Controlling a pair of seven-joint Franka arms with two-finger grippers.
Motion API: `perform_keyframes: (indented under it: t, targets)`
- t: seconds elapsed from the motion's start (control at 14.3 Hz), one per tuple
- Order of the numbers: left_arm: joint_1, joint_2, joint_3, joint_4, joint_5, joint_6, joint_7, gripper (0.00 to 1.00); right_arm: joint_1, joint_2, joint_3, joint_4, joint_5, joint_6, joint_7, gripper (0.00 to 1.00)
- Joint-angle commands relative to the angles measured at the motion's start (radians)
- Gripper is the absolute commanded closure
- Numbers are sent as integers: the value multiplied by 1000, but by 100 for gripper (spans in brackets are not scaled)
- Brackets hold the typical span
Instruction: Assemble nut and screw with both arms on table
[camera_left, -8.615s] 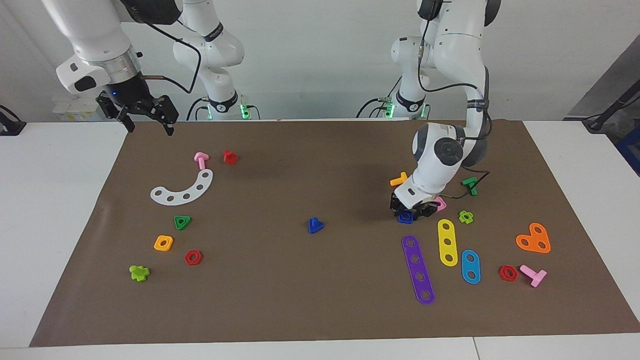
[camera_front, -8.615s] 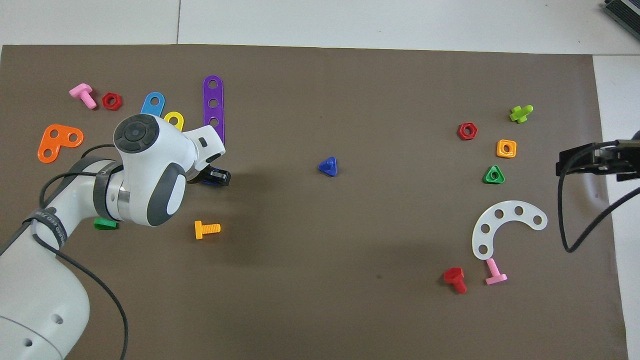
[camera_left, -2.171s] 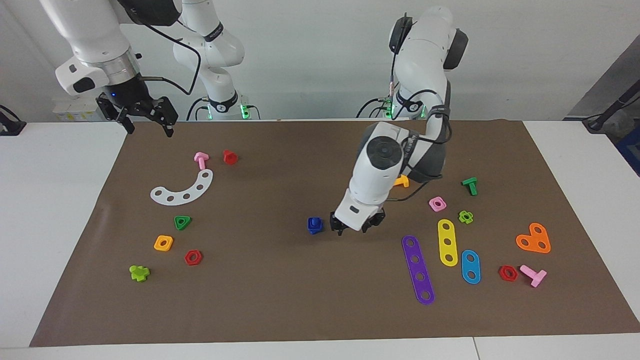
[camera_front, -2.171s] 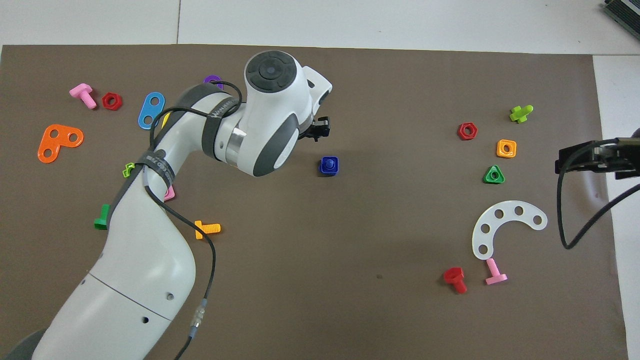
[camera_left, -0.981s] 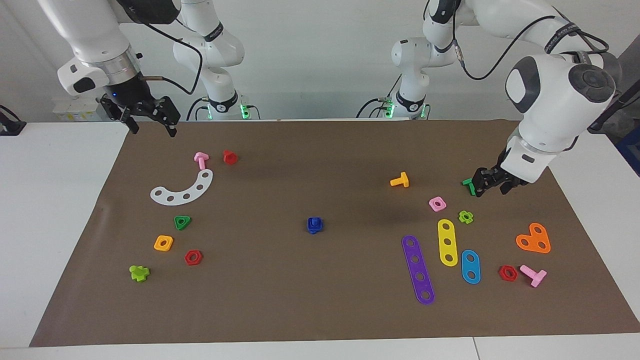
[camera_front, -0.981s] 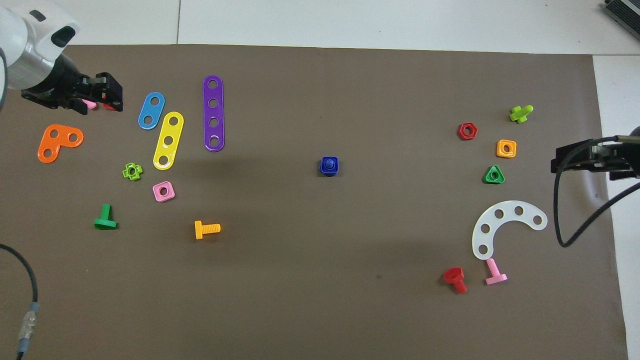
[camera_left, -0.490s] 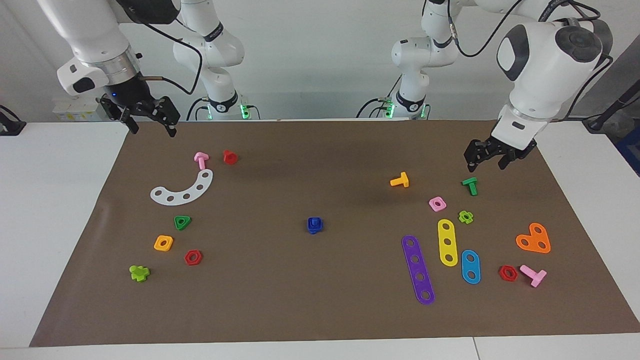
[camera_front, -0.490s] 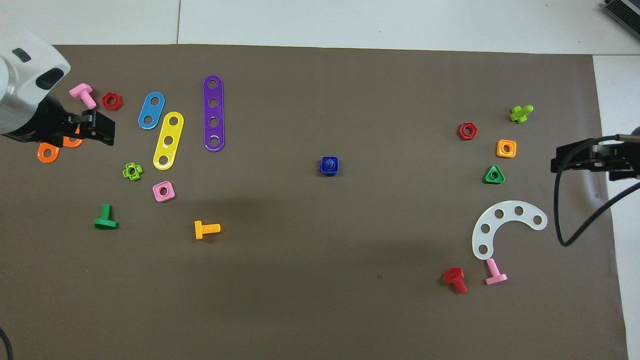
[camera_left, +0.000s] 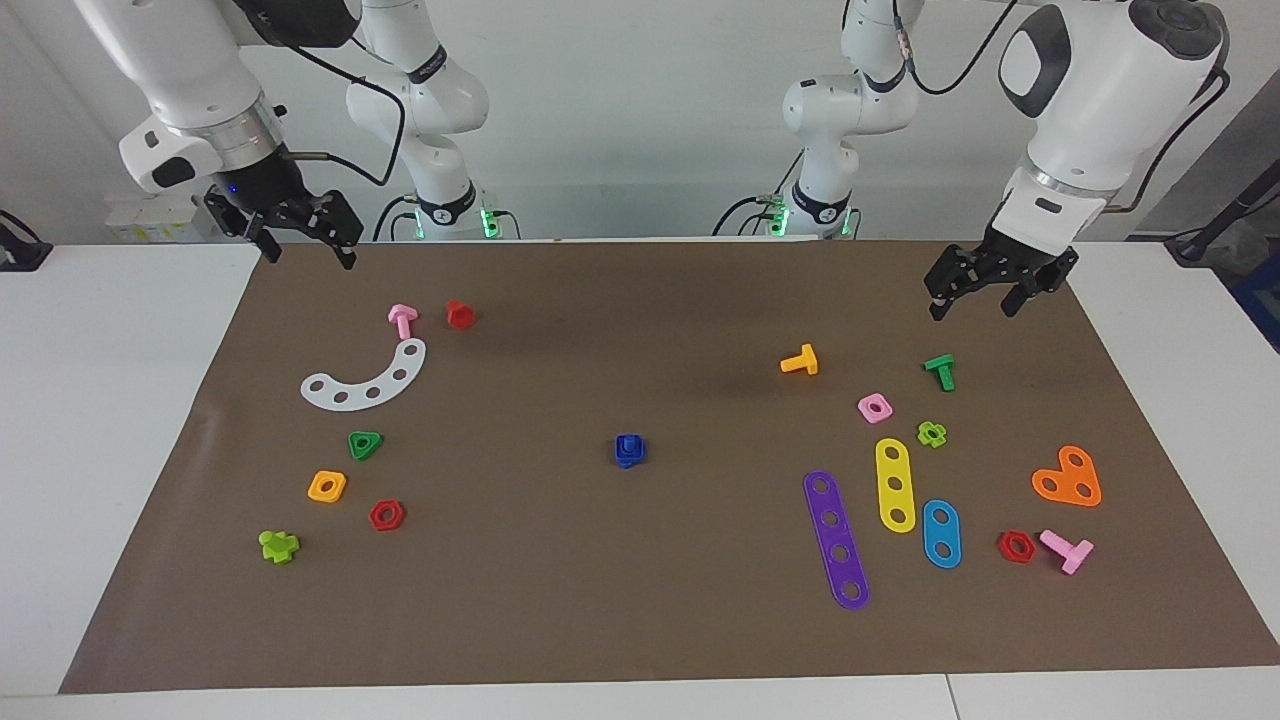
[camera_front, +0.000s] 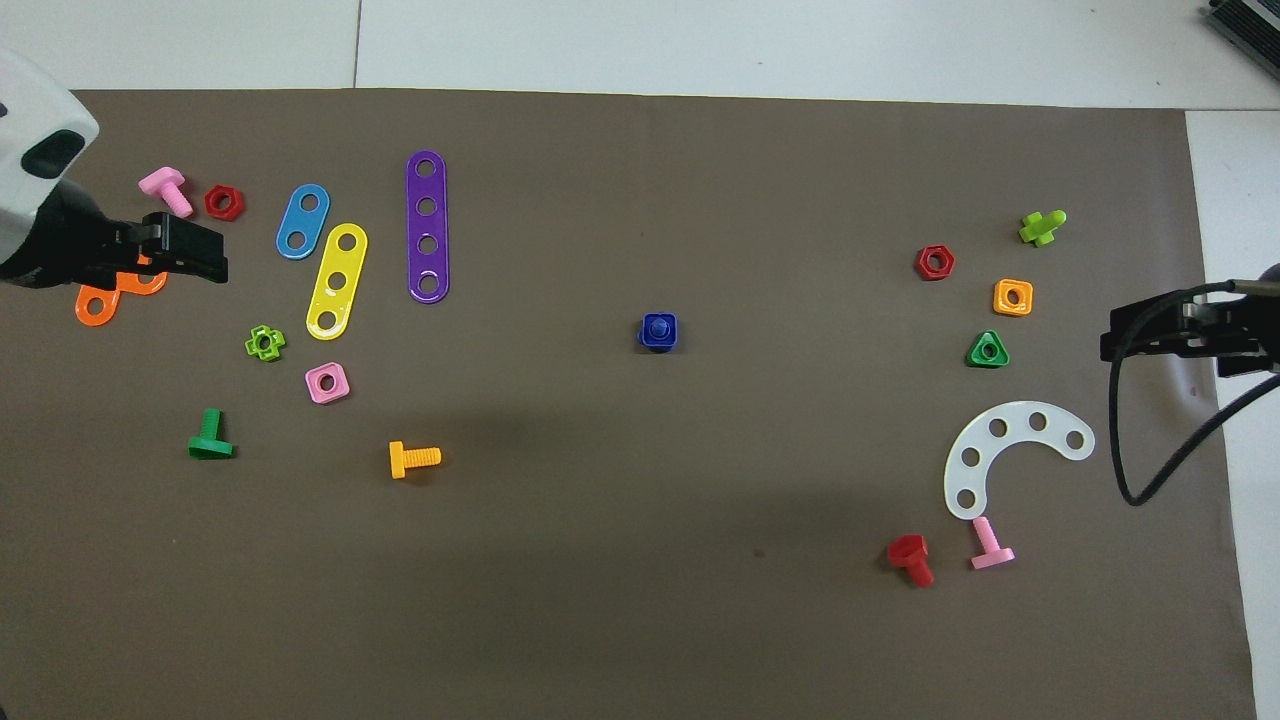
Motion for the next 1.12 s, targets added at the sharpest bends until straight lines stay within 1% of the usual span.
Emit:
perform_keyframes:
  t: [0.0,0.28,0.49,0.63,1.05]
  targets:
    - [2,-26,5,-45,-25,32,20,0,-9,-11,2,-1,-11,-13,-16,0]
    - [4,-28,6,-42,-23,9,32,0,-4,-11,5,2,-42,-1,-15,0]
    - [4,-29,8,-45,-19,-22,35,0,-4,-11,6,-1,-42,17,-15,0]
    - [2,-33,6,-45,4,-39,35,0,-1,-11,6,-2,-44,30,-15,0]
    - [2,-34,6,-42,21,-44,39,0,-7,-11,6,-9,-48,48,-41,0]
